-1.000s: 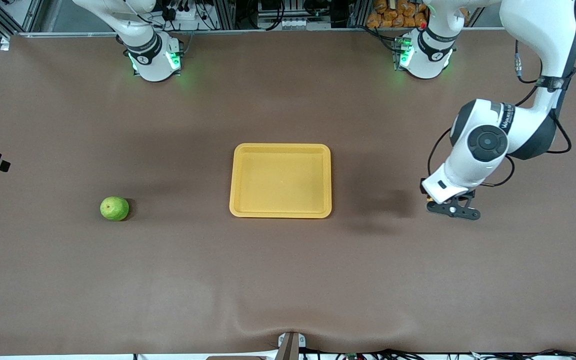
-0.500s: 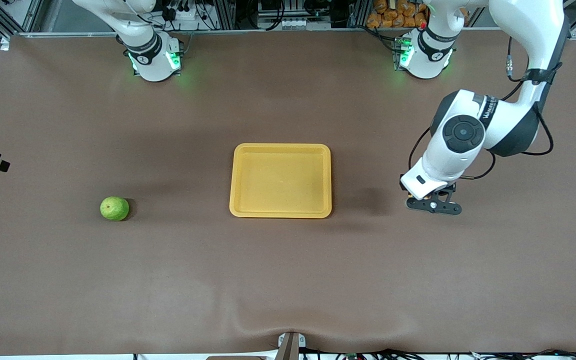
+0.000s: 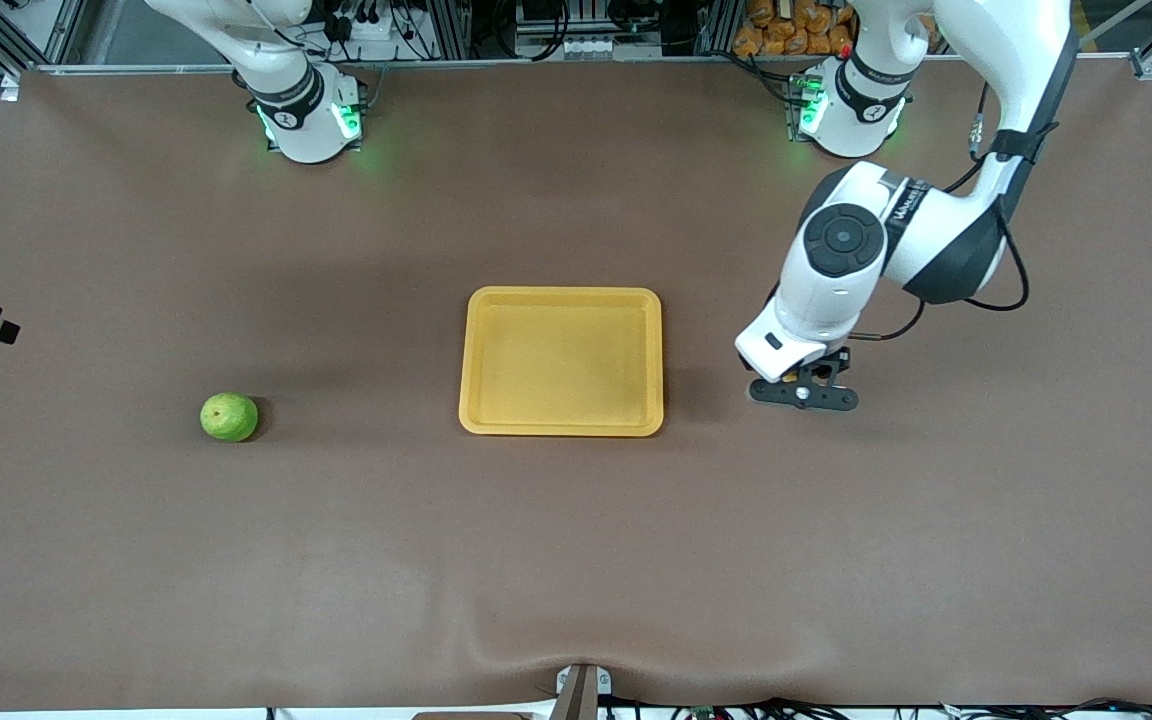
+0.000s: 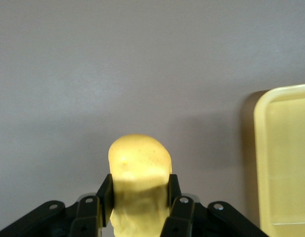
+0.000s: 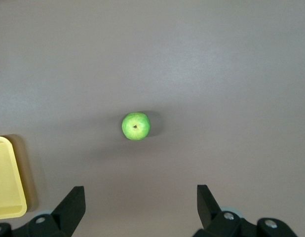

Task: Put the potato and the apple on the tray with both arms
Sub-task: 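Lift the potato with the left gripper and carry it over the tray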

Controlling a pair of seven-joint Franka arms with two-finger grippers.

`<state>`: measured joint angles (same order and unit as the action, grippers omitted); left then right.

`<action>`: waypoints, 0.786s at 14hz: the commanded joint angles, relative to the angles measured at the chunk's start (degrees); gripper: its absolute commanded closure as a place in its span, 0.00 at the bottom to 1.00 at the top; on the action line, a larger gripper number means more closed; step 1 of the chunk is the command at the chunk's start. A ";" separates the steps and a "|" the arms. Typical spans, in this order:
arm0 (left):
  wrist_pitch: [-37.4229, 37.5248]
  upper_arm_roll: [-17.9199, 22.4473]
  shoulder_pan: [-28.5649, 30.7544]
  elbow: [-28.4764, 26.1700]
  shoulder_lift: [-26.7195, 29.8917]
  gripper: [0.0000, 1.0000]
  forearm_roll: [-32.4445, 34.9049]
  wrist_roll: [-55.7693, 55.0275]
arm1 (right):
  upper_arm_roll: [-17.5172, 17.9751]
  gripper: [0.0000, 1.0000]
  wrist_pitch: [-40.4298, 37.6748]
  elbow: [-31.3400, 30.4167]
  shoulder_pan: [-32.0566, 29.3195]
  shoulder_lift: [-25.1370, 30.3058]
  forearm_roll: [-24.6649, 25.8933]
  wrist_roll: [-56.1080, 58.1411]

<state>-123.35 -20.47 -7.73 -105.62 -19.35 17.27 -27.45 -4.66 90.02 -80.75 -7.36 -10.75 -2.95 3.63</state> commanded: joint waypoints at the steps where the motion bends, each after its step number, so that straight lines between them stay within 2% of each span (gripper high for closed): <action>1: 1.71 -0.01 -2.89 4.79 -3.84 1.00 0.57 -3.56 | 0.17 0.00 -1.07 1.12 -0.20 -0.15 -0.56 -0.21; 6: 1.71 0.17 -11.33 14.72 -13.77 1.00 1.19 -13.49 | 0.17 0.00 -1.07 1.12 -0.29 -0.15 -0.56 -0.21; 11: 1.71 0.17 -15.38 16.58 -18.35 1.00 1.19 -20.18 | 0.17 0.00 -1.07 1.12 -0.29 -0.15 -0.56 -0.21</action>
<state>-123.31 -20.52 -21.67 -92.40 -35.49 17.27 -45.22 -4.65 89.95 -80.70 -7.36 -10.75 -2.95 3.64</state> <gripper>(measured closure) 0.537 0.000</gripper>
